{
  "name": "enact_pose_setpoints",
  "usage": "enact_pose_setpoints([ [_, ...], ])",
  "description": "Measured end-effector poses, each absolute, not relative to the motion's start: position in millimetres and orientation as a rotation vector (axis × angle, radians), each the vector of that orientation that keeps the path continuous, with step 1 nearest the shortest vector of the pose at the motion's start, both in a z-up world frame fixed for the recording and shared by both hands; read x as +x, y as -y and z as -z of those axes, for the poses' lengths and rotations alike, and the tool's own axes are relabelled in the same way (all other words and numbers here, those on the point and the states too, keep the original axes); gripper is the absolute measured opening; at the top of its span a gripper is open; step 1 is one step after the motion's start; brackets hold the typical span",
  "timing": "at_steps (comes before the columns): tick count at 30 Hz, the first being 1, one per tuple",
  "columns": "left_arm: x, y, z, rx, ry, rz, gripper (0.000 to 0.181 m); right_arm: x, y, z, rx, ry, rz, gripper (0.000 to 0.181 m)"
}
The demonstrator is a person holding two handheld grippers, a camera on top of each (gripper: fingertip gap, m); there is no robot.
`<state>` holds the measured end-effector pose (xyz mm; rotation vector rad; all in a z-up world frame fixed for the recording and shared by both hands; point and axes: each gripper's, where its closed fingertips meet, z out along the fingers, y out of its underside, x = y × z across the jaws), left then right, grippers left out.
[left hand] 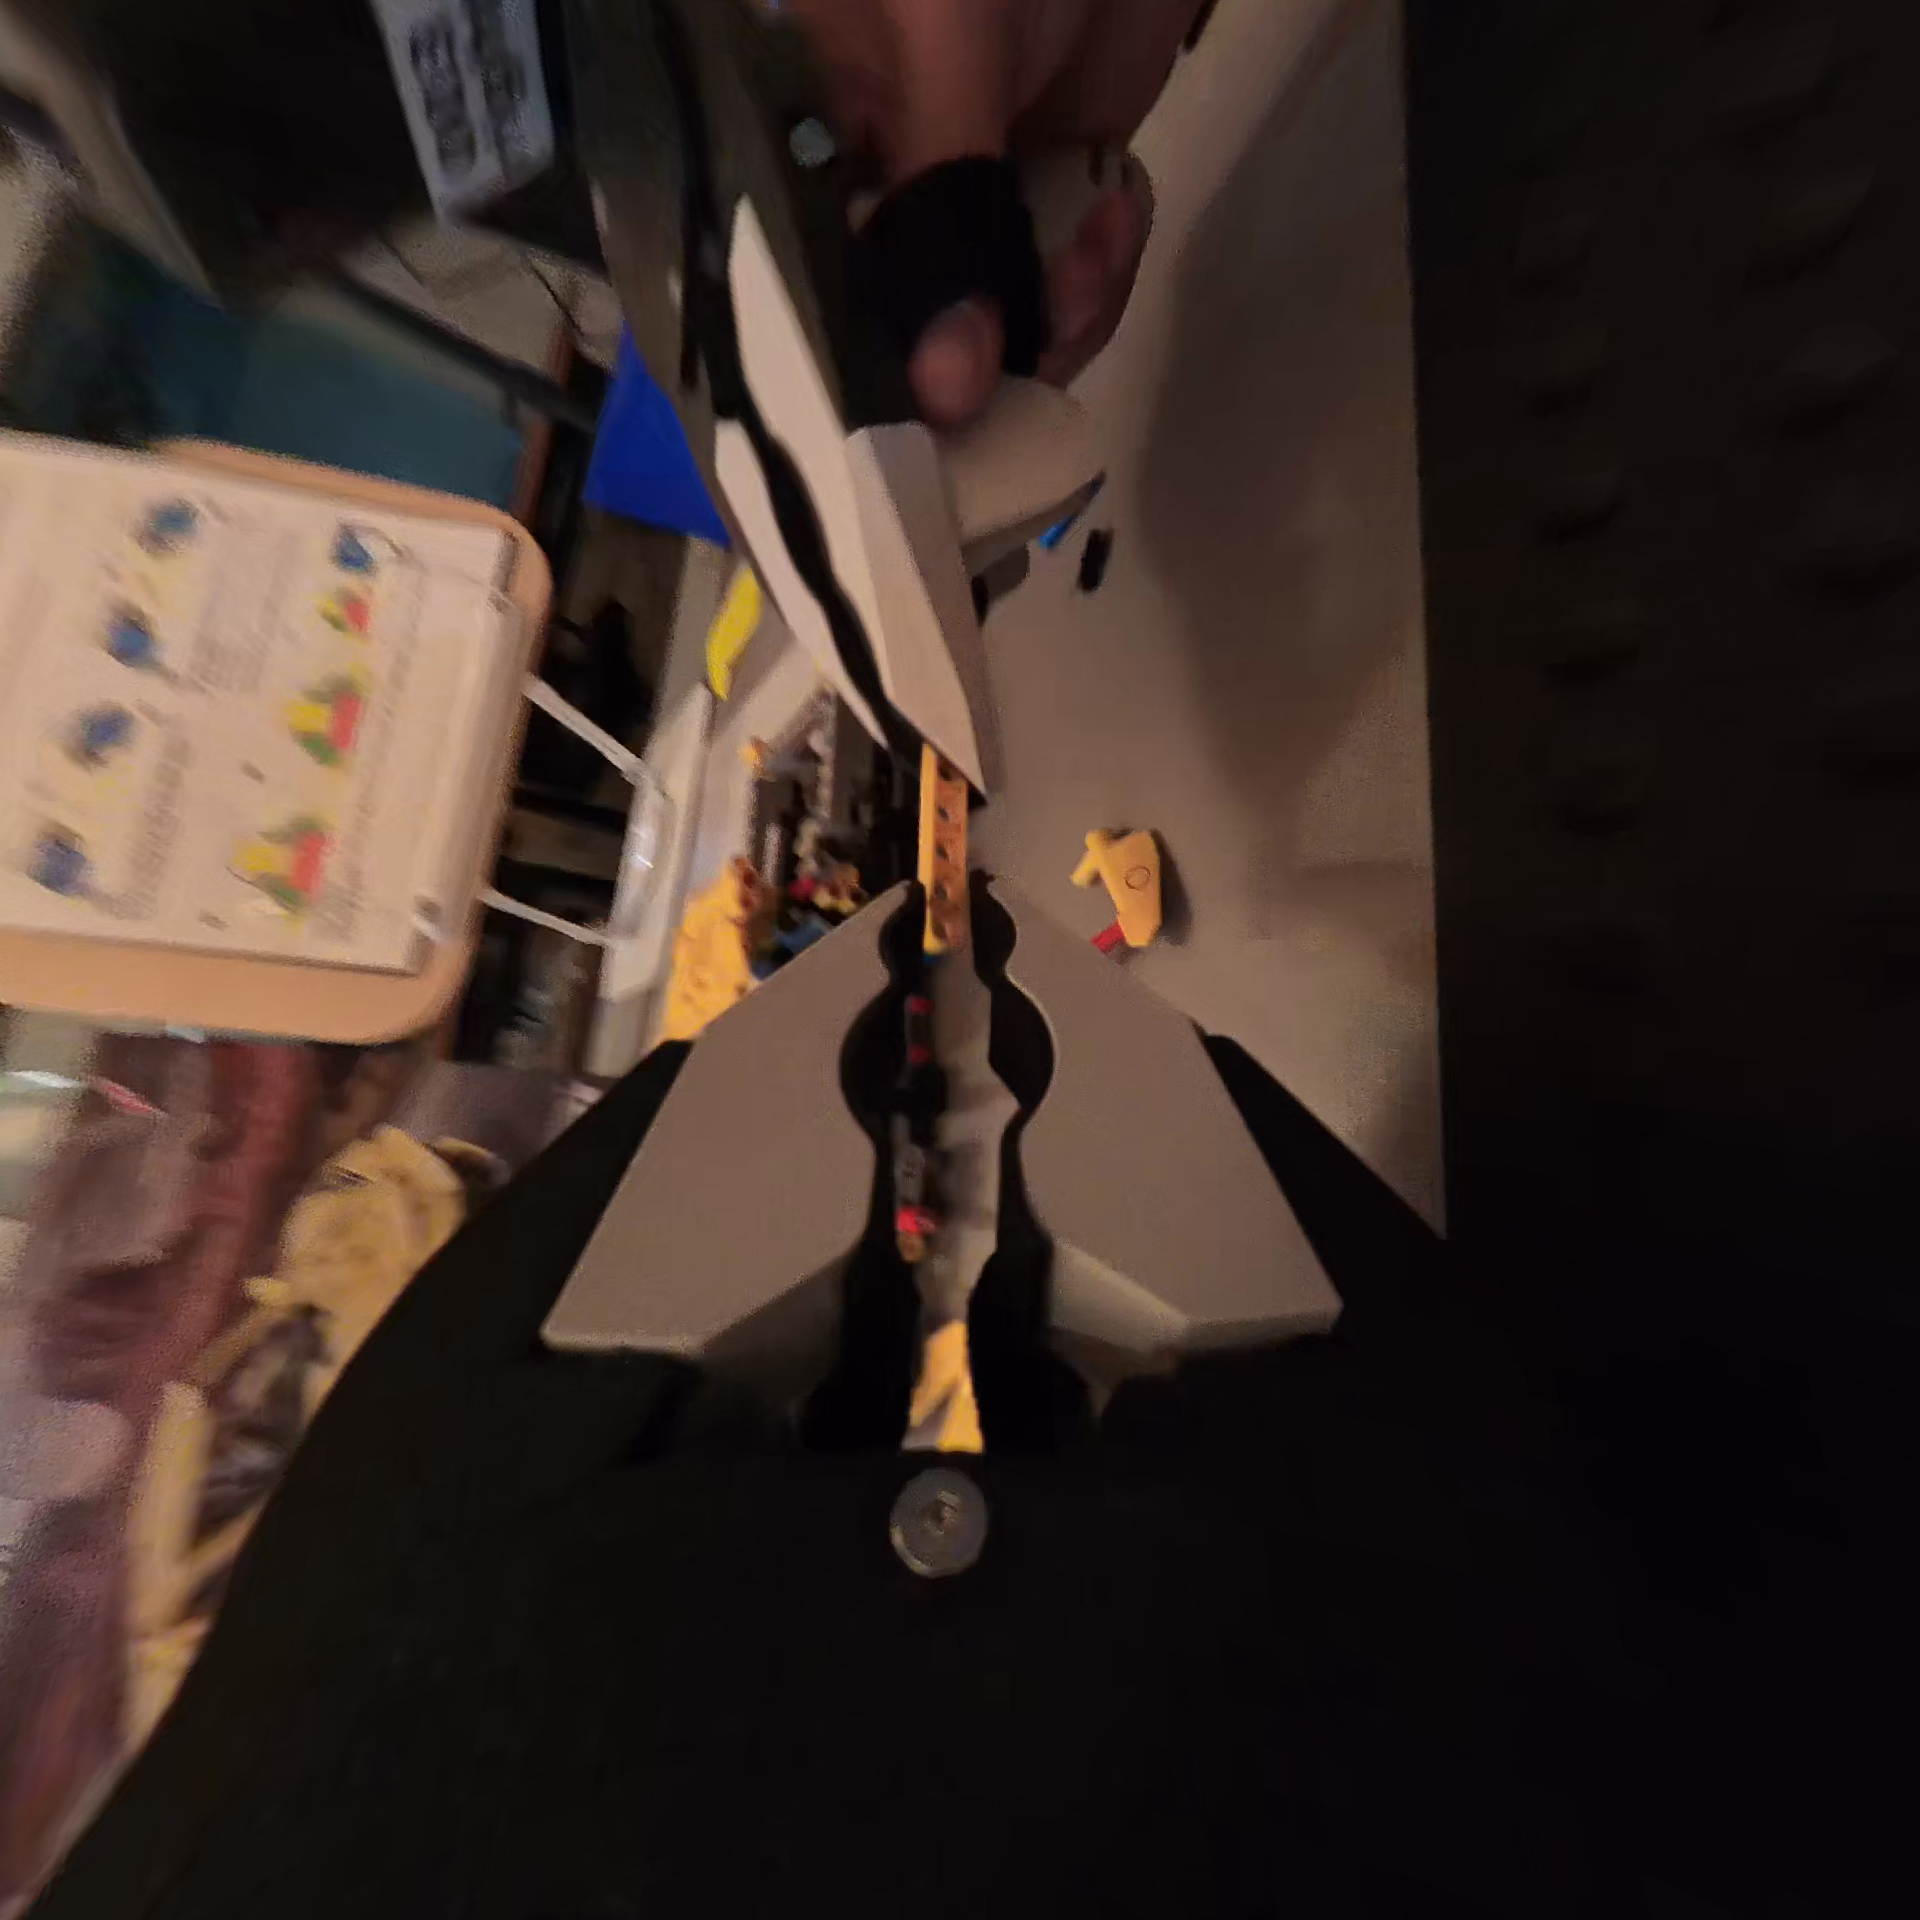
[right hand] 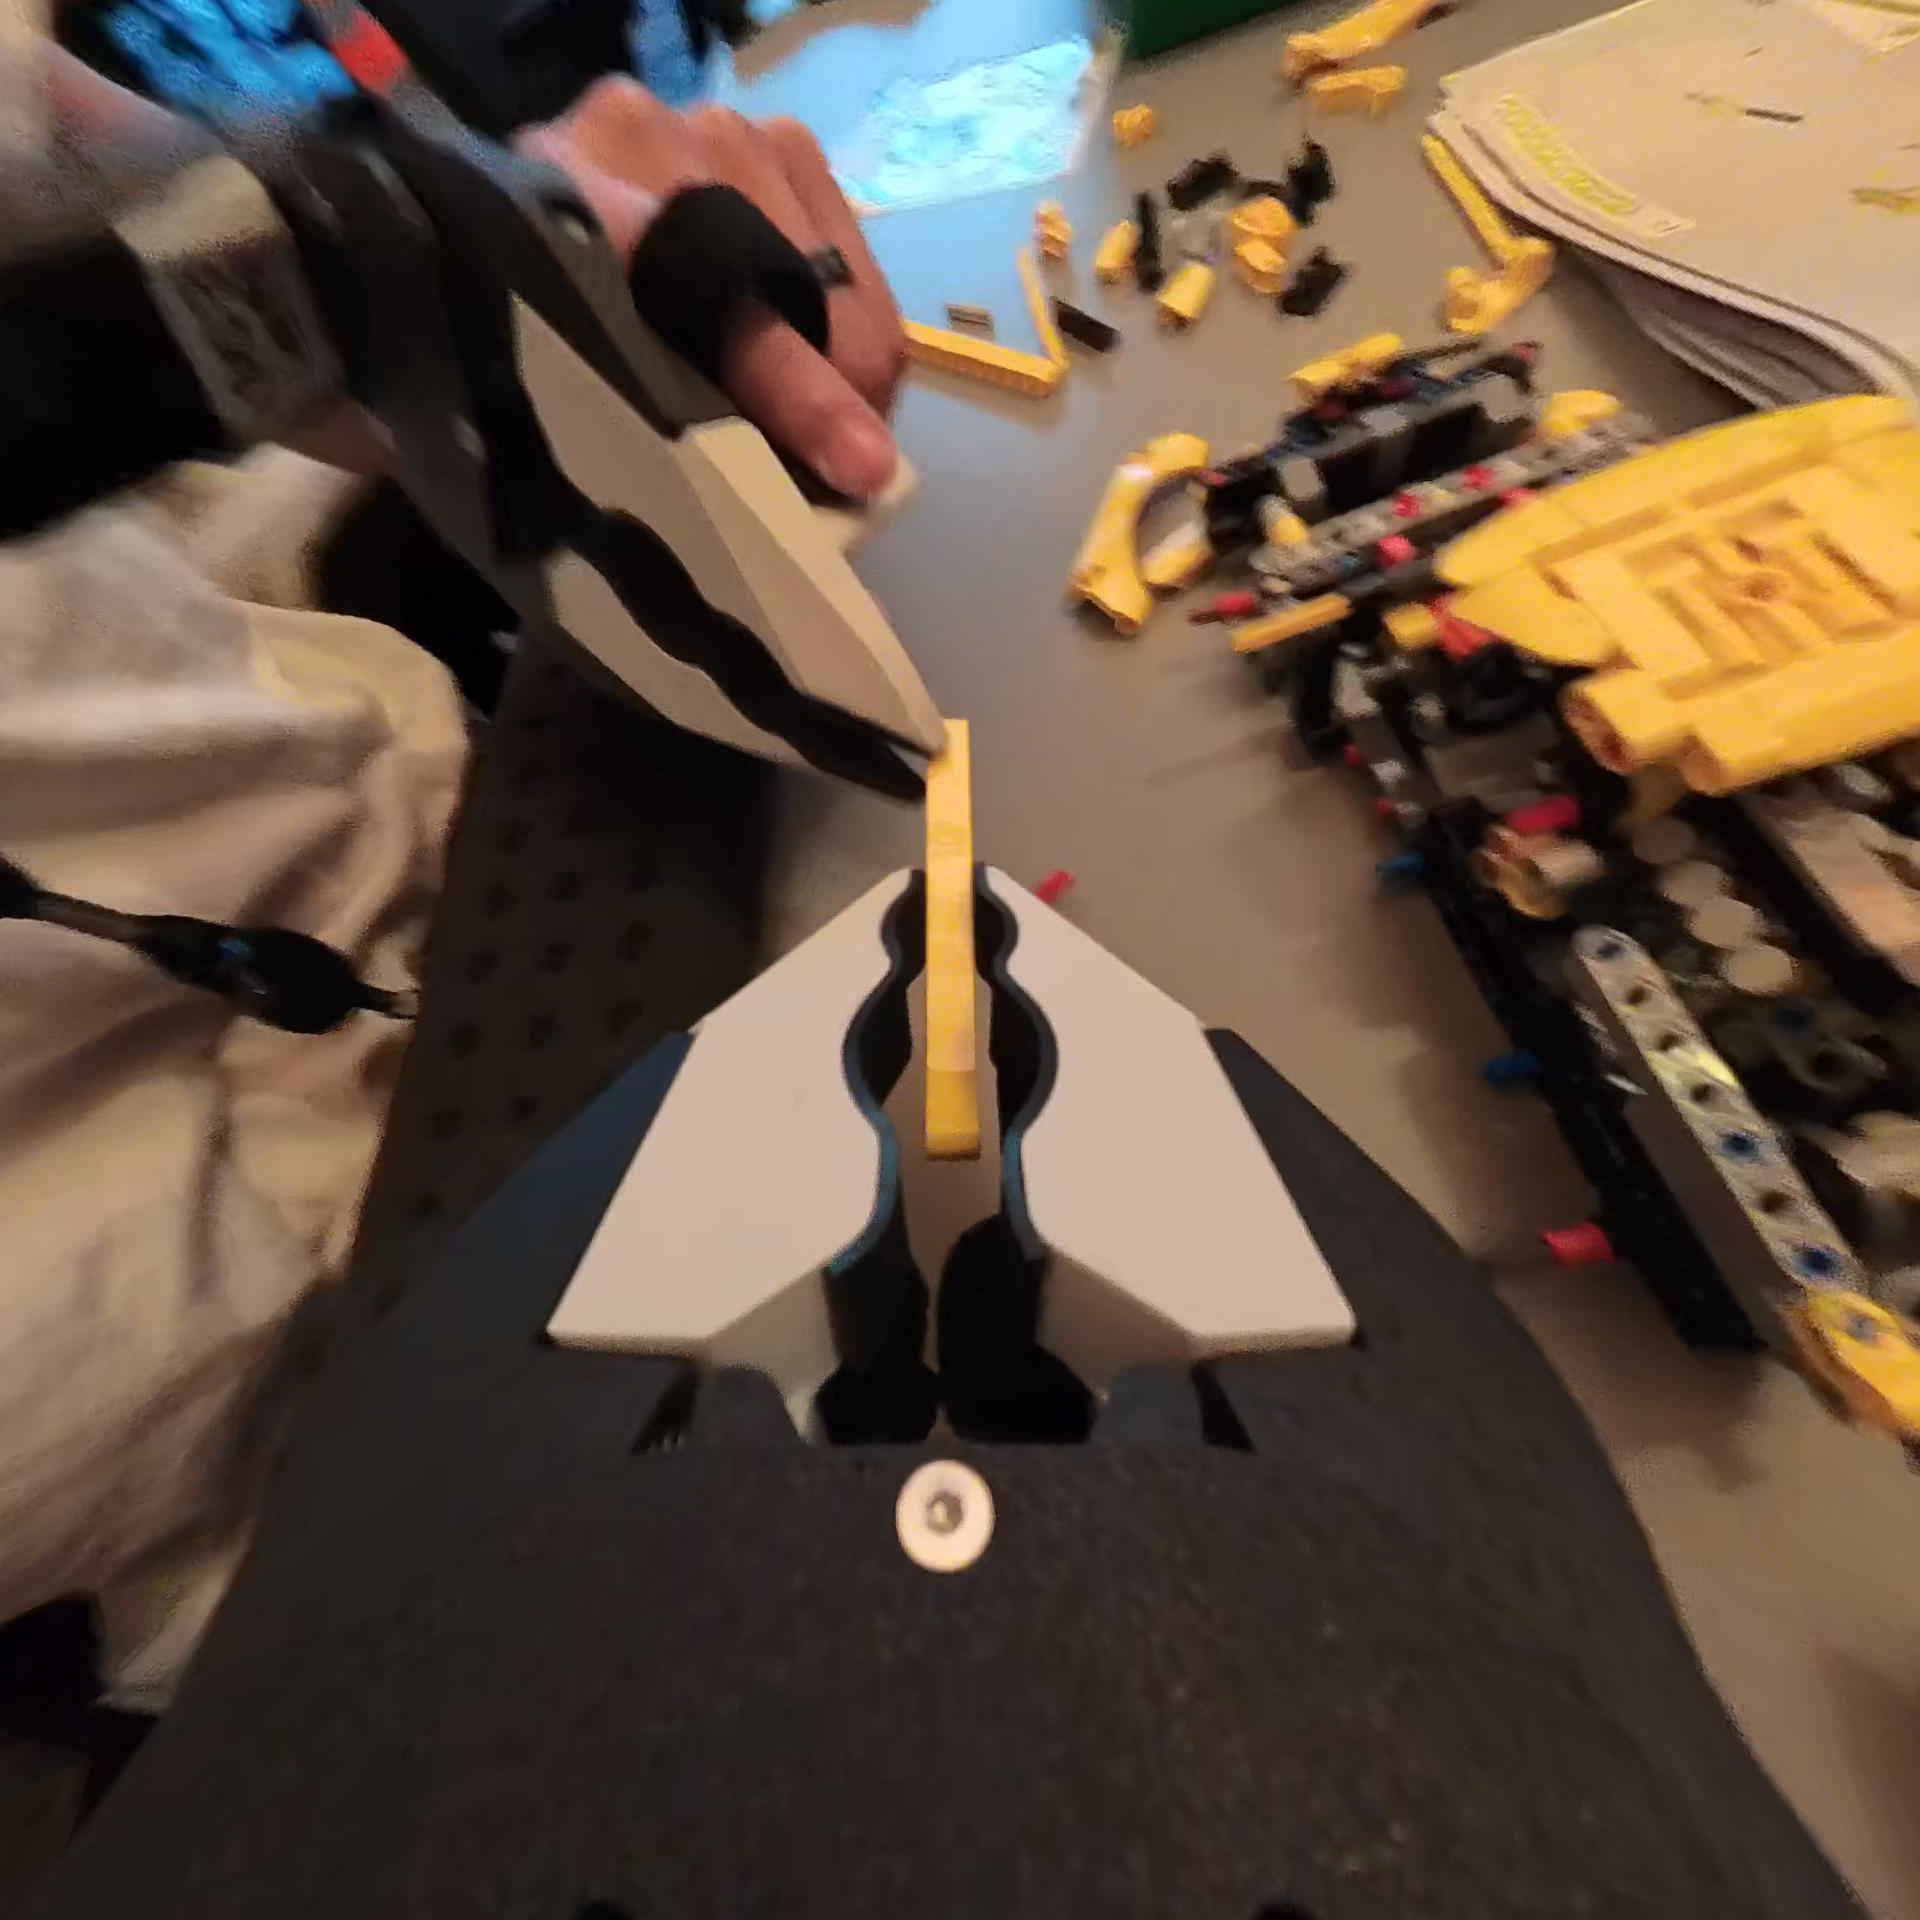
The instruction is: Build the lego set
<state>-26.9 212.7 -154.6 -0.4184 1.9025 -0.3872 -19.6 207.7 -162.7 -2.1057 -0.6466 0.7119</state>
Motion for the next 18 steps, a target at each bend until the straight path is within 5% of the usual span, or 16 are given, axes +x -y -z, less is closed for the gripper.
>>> enact_pose_setpoints([
  [7,-39.9,-207.4,198.8,-1.109,-2.257,1.022,0.023,34.9,-213.0,202.2,-2.205,0.874,-0.138,0.007],
  [18,-17.9,-214.6,209.5,-1.395,-2.173,1.011,0.029,30.5,-210.0,210.3,-2.185,0.925,-0.089,0.014],
])
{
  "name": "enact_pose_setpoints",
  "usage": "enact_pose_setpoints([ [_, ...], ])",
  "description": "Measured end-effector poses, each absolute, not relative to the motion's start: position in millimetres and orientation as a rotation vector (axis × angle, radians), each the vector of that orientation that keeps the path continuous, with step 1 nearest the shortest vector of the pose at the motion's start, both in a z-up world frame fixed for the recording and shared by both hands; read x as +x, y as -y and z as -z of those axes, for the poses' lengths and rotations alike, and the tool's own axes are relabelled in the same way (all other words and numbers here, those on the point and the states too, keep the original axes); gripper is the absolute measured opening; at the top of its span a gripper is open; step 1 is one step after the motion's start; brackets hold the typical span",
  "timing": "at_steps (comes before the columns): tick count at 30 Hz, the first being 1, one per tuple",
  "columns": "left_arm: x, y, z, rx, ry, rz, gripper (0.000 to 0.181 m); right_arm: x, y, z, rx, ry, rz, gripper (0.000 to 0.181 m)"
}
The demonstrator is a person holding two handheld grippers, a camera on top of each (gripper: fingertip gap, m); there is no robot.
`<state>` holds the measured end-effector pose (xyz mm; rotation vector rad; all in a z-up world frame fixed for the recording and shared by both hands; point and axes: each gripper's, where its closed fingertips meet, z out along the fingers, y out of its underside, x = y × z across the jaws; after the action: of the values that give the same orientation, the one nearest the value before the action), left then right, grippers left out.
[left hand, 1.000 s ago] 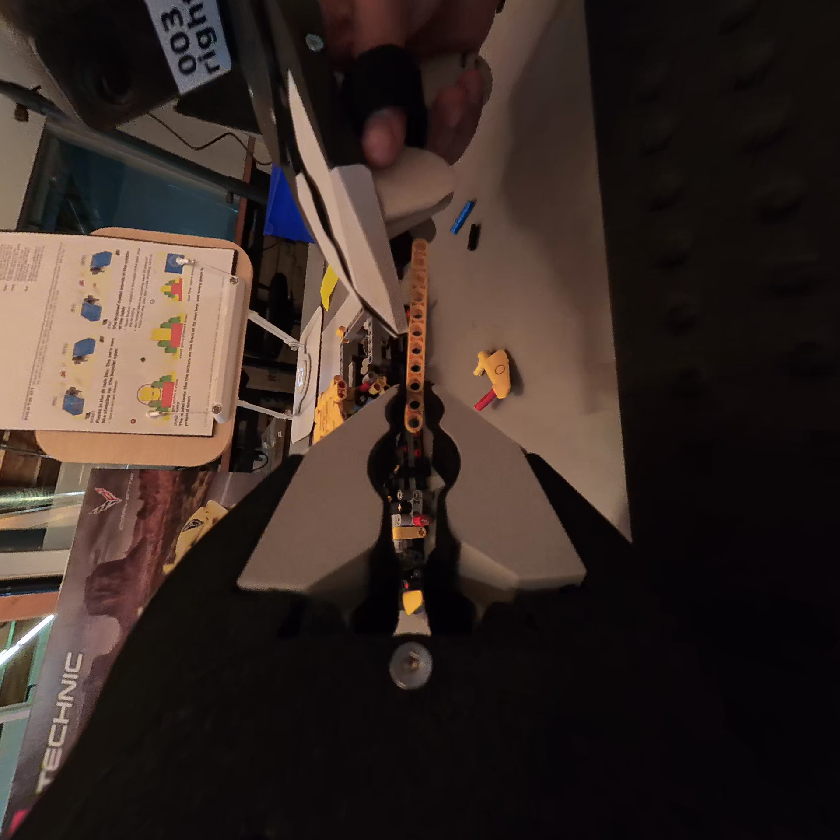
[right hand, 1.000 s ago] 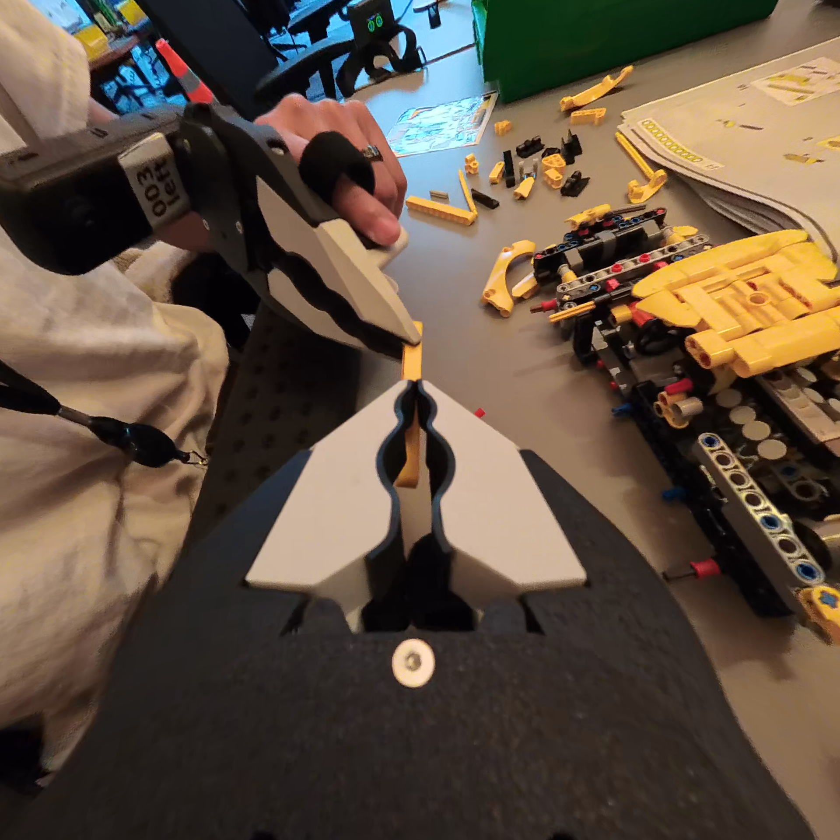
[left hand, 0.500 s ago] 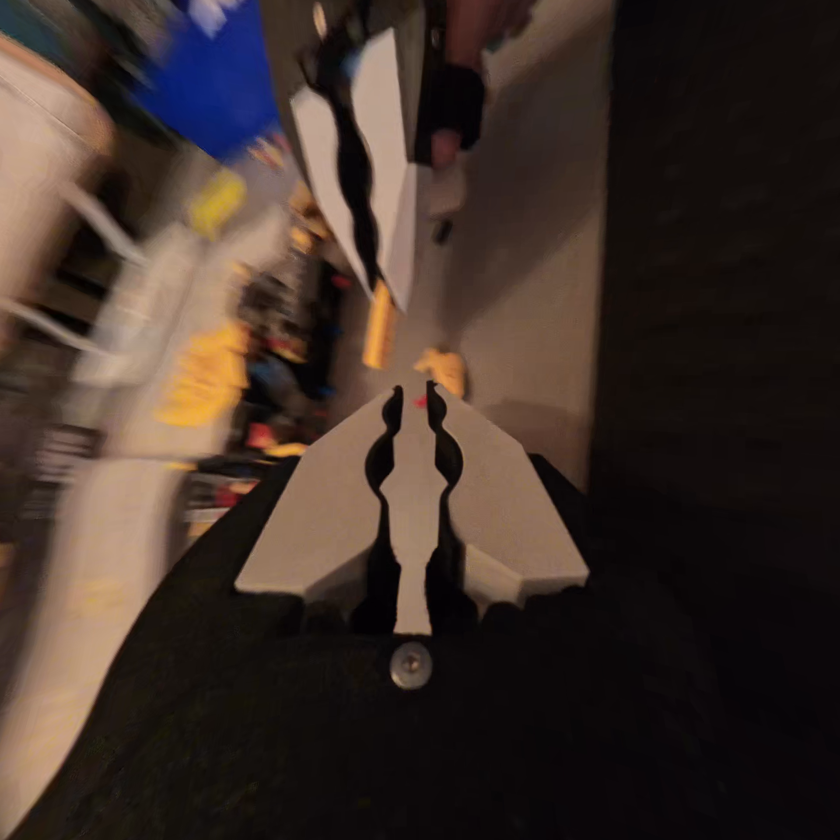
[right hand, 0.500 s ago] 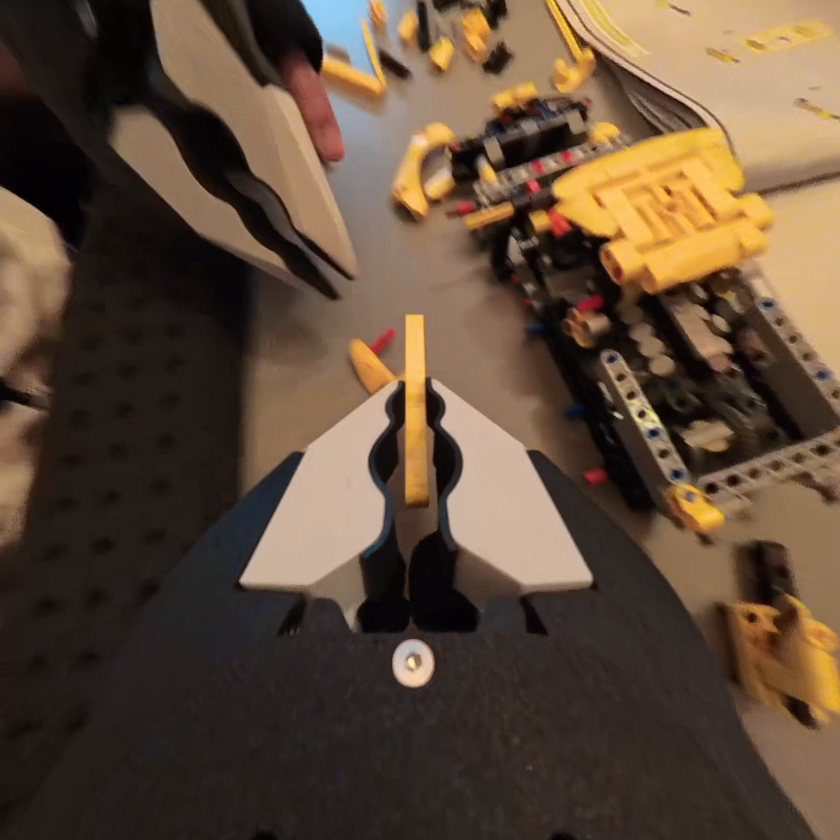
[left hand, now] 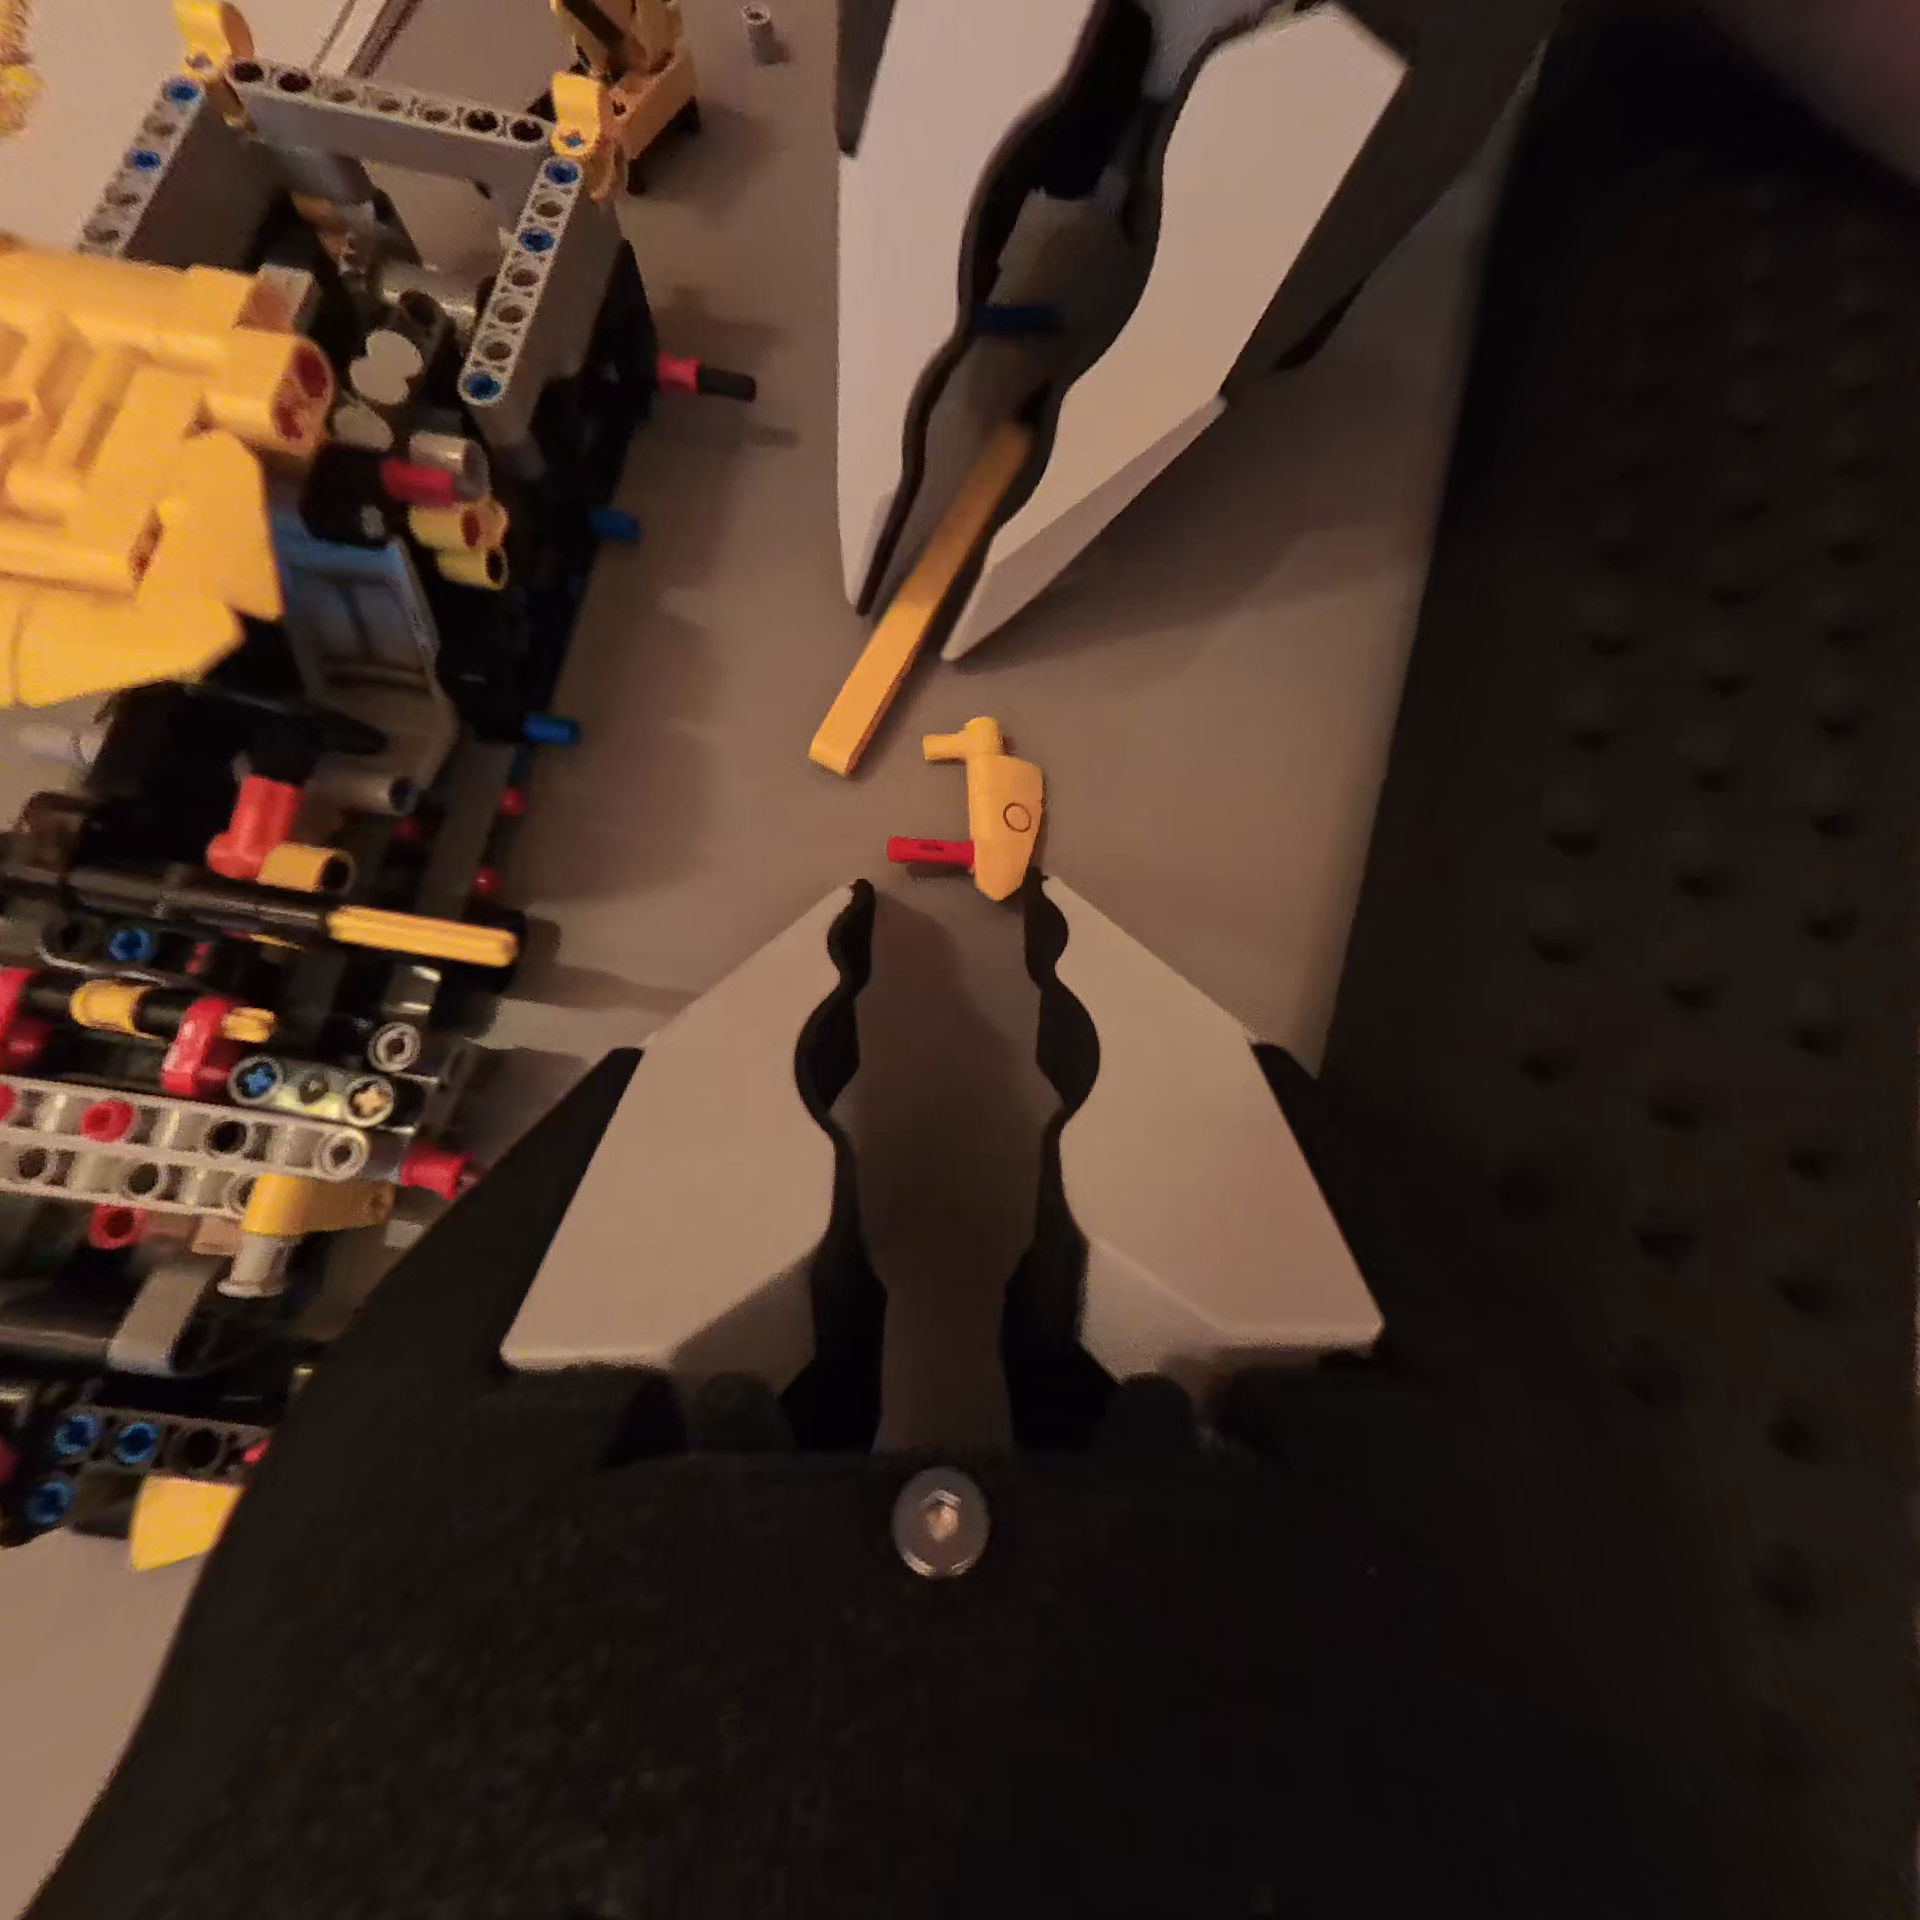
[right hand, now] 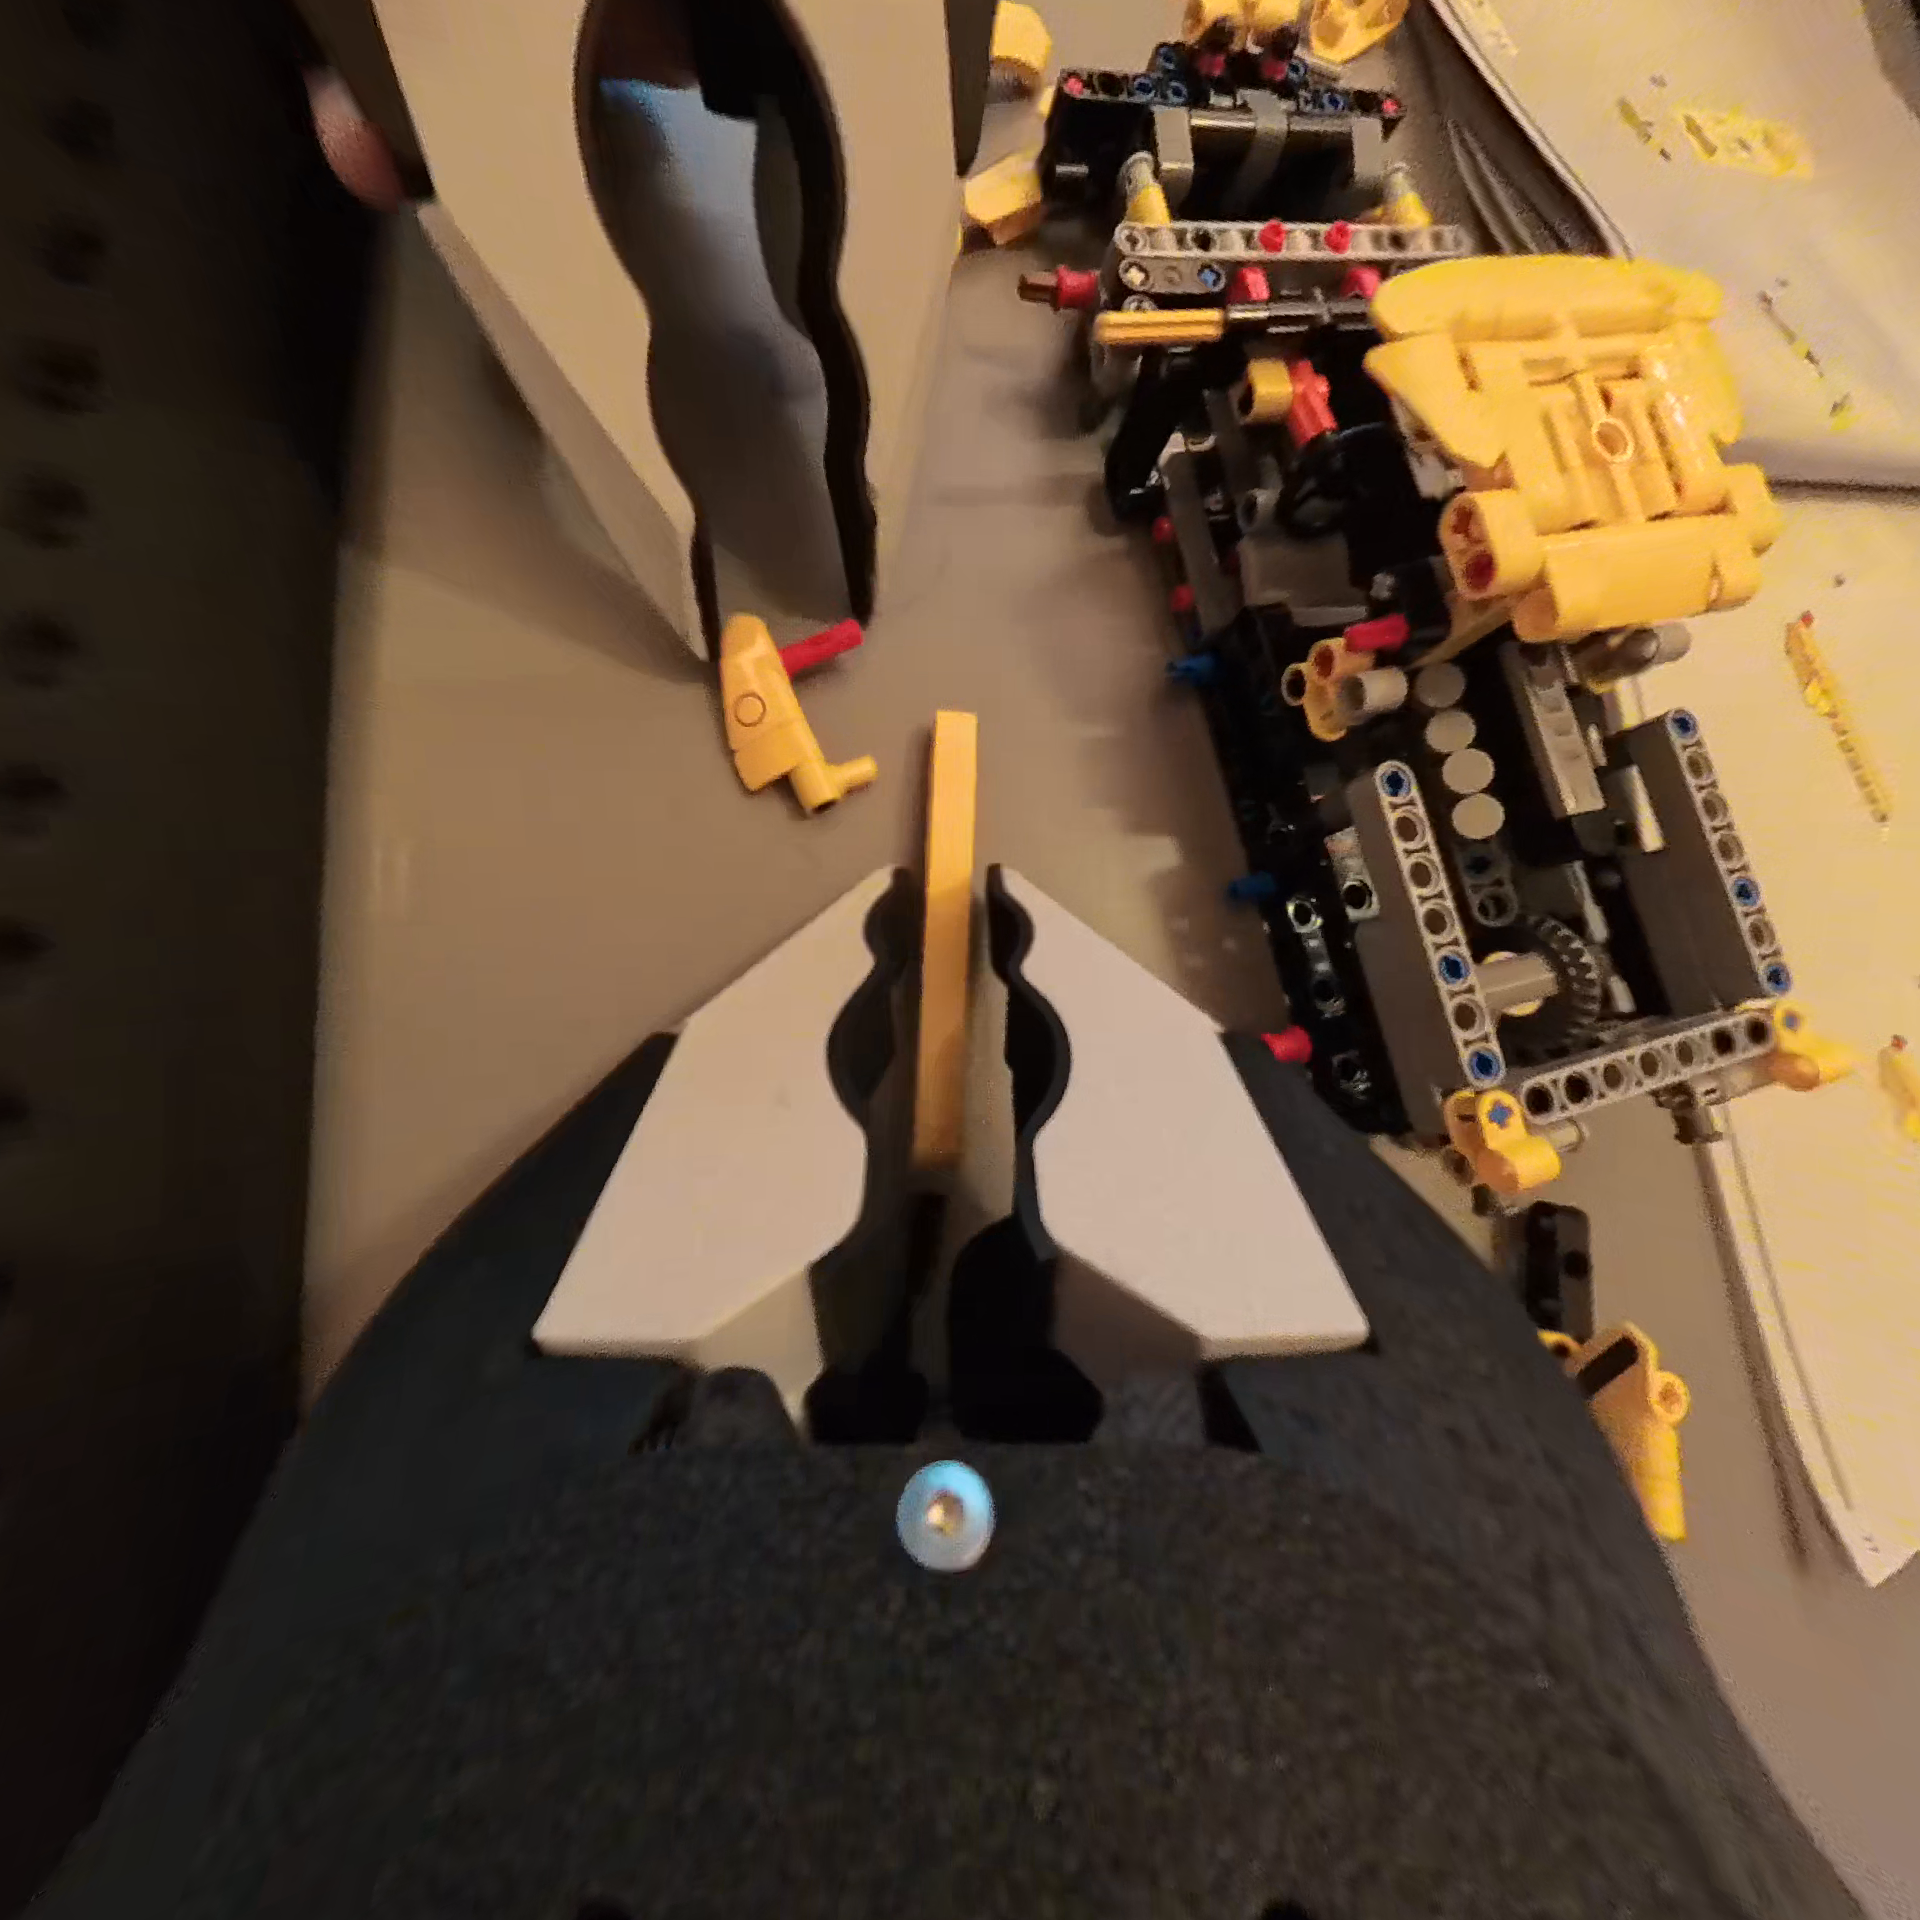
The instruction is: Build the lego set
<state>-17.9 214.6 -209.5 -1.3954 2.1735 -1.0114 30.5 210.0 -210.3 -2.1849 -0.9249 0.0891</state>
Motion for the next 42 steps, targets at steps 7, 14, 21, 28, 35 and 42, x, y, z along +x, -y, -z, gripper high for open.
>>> enact_pose_setpoints([
  [7,-15.5,-208.1,210.4,-1.220,-2.220,0.942,0.008,9.8,-196.7,188.5,-2.230,0.598,-0.606,0.025],
  [14,-14.6,-213.6,191.9,-0.818,-2.142,0.706,0.005,4.4,-201.2,195.3,-2.255,0.472,-0.760,0.032],
  [21,-22.0,-212.7,179.6,-0.658,-2.088,0.640,0.000,-8.8,-207.4,175.7,-2.147,0.506,-0.861,0.002],
  [28,-41.8,-237.1,192.2,-0.943,-2.120,0.708,0.004,3.1,-205.8,178.9,-2.201,0.549,-0.657,0.017],
  [35,-46.1,-264.6,194.0,-1.149,-2.035,0.755,0.010,2.2,-241.2,196.1,-2.245,0.633,-0.338,0.029],
  [42,-45.1,-269.6,183.8,-1.325,-1.895,0.952,0.012,-12.3,-251.0,212.5,-2.322,0.658,-0.325,0.031],
])
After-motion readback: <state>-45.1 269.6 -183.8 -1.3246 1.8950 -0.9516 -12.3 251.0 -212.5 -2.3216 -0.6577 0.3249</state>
